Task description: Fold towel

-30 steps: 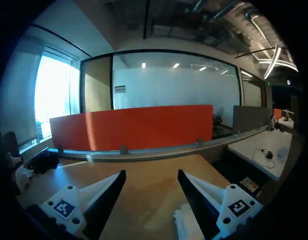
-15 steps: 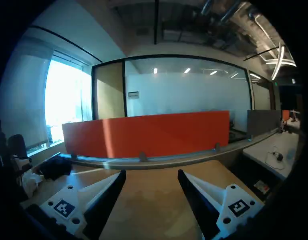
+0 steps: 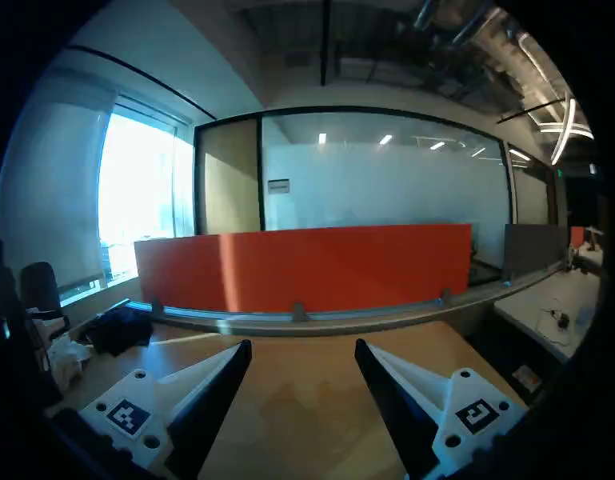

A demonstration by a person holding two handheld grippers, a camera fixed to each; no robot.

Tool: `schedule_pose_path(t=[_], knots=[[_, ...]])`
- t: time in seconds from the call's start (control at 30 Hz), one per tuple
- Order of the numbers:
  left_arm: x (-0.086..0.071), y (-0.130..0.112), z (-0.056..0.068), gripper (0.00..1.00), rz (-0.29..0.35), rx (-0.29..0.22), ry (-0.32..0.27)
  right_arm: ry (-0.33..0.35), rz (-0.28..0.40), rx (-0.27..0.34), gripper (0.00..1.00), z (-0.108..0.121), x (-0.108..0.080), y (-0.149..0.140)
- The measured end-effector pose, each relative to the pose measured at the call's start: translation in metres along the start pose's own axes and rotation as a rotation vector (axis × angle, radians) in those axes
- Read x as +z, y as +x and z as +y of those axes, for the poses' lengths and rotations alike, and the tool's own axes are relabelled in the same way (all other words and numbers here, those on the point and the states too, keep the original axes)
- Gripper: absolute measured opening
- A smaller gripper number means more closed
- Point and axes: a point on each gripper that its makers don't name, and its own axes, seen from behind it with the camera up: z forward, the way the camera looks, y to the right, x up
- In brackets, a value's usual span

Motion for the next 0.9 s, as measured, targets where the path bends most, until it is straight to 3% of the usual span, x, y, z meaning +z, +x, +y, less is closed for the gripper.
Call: schedule_pose_path(t=[0.6,0.9], knots=[[0.006,-0.055,-0.011,0.94,0.046,0.043,0.011,-0.001,0.018,0.075,0.99,-0.02,-0.004,-0.004],[0.006,-0.086,-0.033,0.94,0.089,0.032,0.059,-0.002,0.024,0.034,0.99,-0.024,-0.005,-0.024]])
